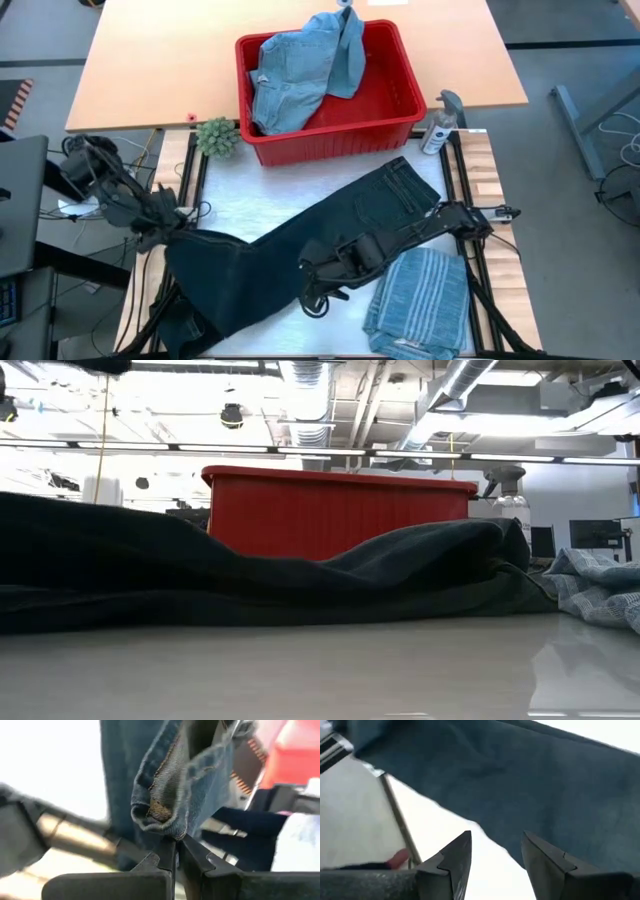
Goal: Fold Laundry from Bin
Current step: Fold the blue denim pants
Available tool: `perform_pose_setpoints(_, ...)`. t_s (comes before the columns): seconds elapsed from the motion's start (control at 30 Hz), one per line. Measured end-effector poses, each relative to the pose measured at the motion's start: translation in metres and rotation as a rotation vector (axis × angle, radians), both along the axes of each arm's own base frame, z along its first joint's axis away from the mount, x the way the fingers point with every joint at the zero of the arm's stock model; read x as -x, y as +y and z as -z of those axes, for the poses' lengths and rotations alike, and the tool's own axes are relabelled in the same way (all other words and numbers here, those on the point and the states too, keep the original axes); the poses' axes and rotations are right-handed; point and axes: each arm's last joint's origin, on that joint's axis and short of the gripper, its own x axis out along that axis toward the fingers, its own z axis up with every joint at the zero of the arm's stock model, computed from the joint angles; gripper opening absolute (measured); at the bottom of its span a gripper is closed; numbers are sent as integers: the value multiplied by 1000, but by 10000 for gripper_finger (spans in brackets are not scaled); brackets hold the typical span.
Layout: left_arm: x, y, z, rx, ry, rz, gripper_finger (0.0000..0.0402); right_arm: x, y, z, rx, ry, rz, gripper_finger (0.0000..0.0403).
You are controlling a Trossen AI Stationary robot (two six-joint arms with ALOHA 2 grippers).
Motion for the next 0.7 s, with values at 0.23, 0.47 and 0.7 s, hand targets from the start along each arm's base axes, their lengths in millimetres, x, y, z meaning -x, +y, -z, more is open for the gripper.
perform_pose_setpoints(0.23, 7, 1, 1, 32, 94, 78, 0, 6, -13, 2, 13, 73, 105, 195)
perform_pose_setpoints(0.47, 8, -1, -8, 107, 120, 94, 0, 11, -16, 10, 39, 167, 148, 195)
perform_pose_setpoints(0.7, 7, 3, -49, 115, -111, 86, 0, 11, -19, 10, 45, 164, 163, 195)
